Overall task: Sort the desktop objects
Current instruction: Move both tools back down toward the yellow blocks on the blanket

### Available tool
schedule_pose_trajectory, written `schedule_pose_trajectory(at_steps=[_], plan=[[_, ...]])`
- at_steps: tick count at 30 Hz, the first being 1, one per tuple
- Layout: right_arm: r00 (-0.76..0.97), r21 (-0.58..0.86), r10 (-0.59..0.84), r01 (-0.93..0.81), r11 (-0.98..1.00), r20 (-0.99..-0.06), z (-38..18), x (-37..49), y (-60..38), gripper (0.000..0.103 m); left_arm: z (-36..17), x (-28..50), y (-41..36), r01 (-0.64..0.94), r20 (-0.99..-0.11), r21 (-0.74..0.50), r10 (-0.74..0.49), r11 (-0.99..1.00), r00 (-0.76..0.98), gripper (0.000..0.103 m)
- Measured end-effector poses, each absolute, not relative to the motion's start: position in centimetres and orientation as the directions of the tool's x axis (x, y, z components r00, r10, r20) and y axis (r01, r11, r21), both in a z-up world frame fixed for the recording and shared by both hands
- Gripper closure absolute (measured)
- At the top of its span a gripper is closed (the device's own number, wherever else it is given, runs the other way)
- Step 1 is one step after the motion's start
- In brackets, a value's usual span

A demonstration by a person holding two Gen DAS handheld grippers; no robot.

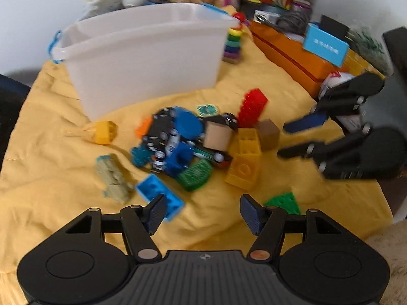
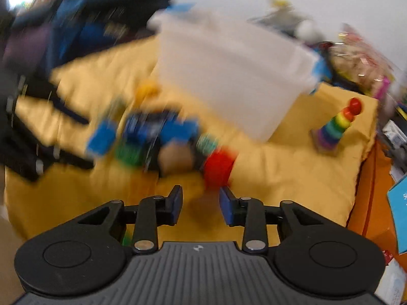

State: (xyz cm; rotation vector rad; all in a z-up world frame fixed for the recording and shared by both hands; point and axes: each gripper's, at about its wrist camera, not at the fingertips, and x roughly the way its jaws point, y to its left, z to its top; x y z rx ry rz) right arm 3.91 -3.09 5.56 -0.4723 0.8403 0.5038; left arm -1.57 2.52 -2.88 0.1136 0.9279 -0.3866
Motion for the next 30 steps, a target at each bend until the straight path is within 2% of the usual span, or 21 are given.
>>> schedule_pose_trajectory(at_steps=[3,7,10,13,17,25,26,27,30], plan=[[0.523,-0.188,0.224,-0.621,0.761,-0.823,3.9,2.7,-2.7,0.071,-2.9,-1.9,1.9,0.382,-0.804,-0.066,-0.275,0.922,0.527,0.036],[0.529,-0.229,0.247,-0.678,0.699,-0.812,3.1,2.4,-1.4,0.072,-3.3,-2.4,1.5,0.377,-0.816,-0.066,-0.268,0.924,0.513,0.036],[0.547,-0.315,0.199,-0.702,0.639,-0.813,2.0,2.9,-0.4,0.073,-3.2,-2.5,0.9,0.391,-0.818,-0.052,-0.264,0.919,0.511,0.036],[0.550,-0.312,0.201,-0.696,0.647,-0.810,1.6,4.1,-0.5,0.074,-3.1,-2.3,0.1,0.431,-0.814,-0.050,-0.287,0.901,0.506,0.036],[0.582,-0.342,0.266,-0.725,0.597,-0.769,1.9,4.2,-0.6,0.062,-3.6,-0.9,-1.2,0.459,-0.827,-0.038,-0.286,0.887,0.484,0.036],[0.605,-0.496,0.308,-0.788,0.364,-0.734,1.1,3.1,0.1,0.059,-4.5,1.9,-1.9,0.474,-0.839,-0.114,-0.340,0.873,0.426,0.041],[0.599,-0.498,0.305,-0.794,0.349,-0.740,0.9,3.1,0.2,0.061,-4.8,2.4,-2.0,0.468,-0.842,-0.126,-0.343,0.875,0.416,0.044],[0.582,-0.485,0.299,-0.805,0.342,-0.756,0.7,3.3,0.2,0.069,-4.9,2.7,-1.9,0.460,-0.844,-0.135,-0.345,0.878,0.411,0.045],[0.537,-0.377,0.327,-0.814,0.441,-0.777,1.4,4.1,-0.9,0.070,-4.6,2.9,-1.8,0.461,-0.844,-0.138,-0.347,0.877,0.408,0.045]])
